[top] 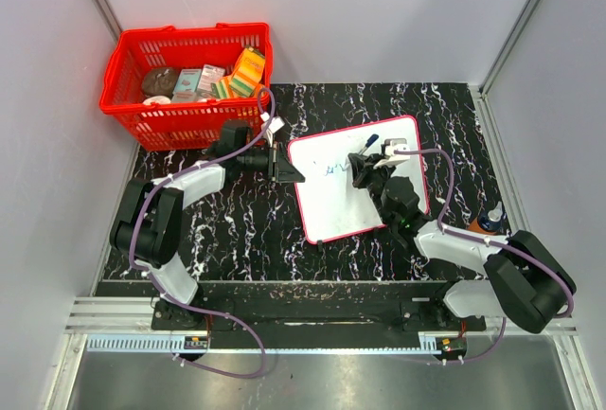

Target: Write a sentence on the whiteboard

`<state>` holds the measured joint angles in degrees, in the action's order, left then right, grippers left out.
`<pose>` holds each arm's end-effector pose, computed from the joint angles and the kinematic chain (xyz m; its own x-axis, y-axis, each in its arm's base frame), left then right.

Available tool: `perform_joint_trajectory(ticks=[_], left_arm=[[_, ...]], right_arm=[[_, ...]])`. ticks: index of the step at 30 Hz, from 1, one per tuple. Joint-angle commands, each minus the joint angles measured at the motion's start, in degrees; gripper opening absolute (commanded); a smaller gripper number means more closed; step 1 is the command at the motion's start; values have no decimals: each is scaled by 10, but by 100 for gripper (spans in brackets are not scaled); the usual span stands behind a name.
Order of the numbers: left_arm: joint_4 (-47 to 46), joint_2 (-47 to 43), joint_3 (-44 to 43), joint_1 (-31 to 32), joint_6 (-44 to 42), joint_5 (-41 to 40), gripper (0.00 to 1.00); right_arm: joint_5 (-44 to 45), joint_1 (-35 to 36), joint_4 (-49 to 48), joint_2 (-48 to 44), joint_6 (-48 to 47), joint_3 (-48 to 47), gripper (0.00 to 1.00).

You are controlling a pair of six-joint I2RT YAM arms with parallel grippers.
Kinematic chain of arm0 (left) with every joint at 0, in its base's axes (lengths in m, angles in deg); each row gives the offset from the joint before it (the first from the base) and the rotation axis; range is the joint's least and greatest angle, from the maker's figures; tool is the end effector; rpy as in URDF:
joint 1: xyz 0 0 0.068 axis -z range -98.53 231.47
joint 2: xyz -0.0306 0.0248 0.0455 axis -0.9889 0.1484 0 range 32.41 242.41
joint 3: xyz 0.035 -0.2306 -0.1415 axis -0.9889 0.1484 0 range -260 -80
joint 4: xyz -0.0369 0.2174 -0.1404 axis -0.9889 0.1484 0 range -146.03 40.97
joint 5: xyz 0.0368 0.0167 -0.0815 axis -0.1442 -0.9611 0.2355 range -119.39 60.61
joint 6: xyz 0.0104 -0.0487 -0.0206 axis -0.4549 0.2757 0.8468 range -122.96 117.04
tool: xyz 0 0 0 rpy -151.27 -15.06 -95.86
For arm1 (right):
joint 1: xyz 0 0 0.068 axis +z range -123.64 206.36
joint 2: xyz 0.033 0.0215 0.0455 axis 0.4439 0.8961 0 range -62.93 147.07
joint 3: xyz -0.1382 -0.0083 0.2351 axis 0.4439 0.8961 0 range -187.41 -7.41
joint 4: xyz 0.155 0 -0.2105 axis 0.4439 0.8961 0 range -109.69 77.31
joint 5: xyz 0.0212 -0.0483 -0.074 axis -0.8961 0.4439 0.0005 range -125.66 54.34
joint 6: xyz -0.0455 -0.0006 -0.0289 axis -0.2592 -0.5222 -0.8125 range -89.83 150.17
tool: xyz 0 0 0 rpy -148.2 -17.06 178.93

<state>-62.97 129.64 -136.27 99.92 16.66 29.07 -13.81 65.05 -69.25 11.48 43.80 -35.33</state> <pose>0.3265 -0.1410 0.2084 -0.7805 0.0753 -0.6206 0.6089 0.3162 -0.7275 0.2175 0.1573 0.2372 -0.0278 0.2581 -0.9657 -0.2919 0.9219 0.2548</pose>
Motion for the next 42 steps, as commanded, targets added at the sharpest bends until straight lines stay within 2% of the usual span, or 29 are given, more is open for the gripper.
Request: perform_joint_trajectory(ticks=[1,15,21,25,32,42], left_arm=[[40,13,5,26,-98,-61,0],[45,15,5,30,-101,-64,0],[47,15,5,31,-103,-66,0],[47,16,5,31,-104,-66,0],[48,16,5,31,-104,-66,0],[51,15,5,33,-107,-70,0]], right_arm=[[28,-6,16,-2,-9,-11,0],[45,-16,17,14,-30,-42,0],[23,-19,12,8,-33,-41,0],[-14,-19,5,-28,-34,-25,0],[-22,-19,43,-103,-44,-12,0],[-14,-20,46,-50,-40,-9,0]])
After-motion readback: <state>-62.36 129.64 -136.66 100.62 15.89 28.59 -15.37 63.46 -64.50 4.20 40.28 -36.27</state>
